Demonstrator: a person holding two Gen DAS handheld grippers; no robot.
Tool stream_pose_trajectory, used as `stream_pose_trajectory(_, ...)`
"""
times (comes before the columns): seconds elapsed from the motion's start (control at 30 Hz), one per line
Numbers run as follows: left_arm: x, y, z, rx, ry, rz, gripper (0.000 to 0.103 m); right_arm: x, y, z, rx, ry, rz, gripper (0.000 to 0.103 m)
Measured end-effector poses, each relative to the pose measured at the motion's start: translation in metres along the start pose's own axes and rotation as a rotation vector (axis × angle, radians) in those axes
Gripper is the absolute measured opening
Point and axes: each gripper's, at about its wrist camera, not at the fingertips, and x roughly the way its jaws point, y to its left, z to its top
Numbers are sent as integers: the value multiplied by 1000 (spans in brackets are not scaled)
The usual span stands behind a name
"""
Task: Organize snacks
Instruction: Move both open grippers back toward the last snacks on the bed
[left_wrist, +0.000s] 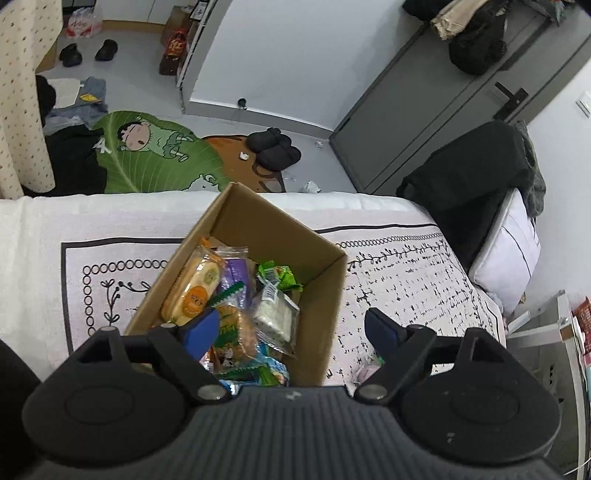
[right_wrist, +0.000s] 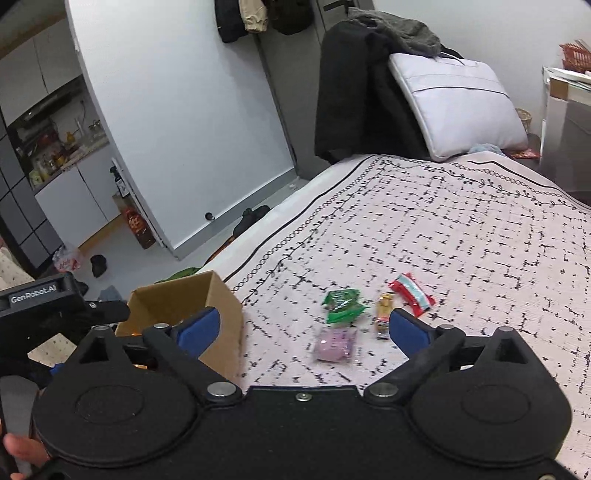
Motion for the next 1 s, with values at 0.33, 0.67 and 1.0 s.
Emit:
stream_pose_trajectory(0.33,1,-28,-16,105,-19,-27,97,-1,-40,-3,18,-16,-14,103)
stream_pose_trajectory(0.67,7,-53,-33,175,1,-66,97,6,-78,-16,90,-23,-13,103)
stream_pose_trajectory(1.0,23,-82,-52,257,34,-88,95,21,-104,-22,152,-19,6,102)
